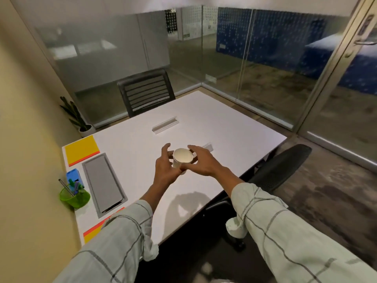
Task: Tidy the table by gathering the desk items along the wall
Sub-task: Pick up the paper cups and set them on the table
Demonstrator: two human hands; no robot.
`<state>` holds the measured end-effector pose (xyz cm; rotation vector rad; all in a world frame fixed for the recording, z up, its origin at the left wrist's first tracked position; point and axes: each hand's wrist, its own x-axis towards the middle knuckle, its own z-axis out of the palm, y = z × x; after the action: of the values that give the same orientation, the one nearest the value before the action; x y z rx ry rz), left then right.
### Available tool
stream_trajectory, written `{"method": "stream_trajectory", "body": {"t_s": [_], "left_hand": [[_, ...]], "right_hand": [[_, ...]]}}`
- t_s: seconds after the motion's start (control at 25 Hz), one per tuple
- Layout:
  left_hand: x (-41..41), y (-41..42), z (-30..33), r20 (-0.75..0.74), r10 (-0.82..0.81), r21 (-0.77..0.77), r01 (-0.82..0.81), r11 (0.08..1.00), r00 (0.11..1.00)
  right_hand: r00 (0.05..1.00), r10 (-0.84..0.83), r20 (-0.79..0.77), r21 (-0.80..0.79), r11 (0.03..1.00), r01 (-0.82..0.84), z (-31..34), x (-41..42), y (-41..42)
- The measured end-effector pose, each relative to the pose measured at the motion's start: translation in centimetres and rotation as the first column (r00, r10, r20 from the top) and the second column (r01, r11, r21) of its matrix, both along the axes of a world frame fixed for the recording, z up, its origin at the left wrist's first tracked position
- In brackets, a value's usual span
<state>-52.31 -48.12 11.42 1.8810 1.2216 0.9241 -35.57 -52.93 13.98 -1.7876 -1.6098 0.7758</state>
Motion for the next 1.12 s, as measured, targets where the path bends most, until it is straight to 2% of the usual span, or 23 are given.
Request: {"method": "stream_trajectory", "body": {"t_s": [0.16, 0.32, 0.52, 0.8, 1.12], "left_hand": [[7.5, -0.9, 2.4, -0.007, -0.073, 0.105, 0.074, 0.992, 0.997], [16.1, -2.8, 4.2, 0.037, -0.167, 0.23, 0.155, 0.961, 0.985], [27.3, -4.1, 4.5, 0.107, -0.259, 0.263, 0.223, 0.939, 0.96], [40.0, -3.6, 3.7, 0.085, -0.236, 0.249, 0.209, 0.946, 0.968], [45.9, 2.0, 3.0, 0.021, -0.151, 0.256, 0.14, 0.956, 0.988]], "right_hand": [[0.985, -0.082, 0.151, 0.103, 0.992, 0.067, 3.7, 7.0, -2.1], [0.966, -0.172, 0.194, 0.171, 0.975, 0.14, 6.6, 15.5, -4.7], [0.945, -0.231, 0.231, 0.22, 0.959, 0.18, 7.7, 25.6, -6.4], [0.949, -0.206, 0.239, 0.238, 0.96, 0.148, 6.8, 38.5, -6.1], [0.971, -0.136, 0.196, 0.292, 0.953, 0.074, 4.8, 45.2, 0.3]]}}
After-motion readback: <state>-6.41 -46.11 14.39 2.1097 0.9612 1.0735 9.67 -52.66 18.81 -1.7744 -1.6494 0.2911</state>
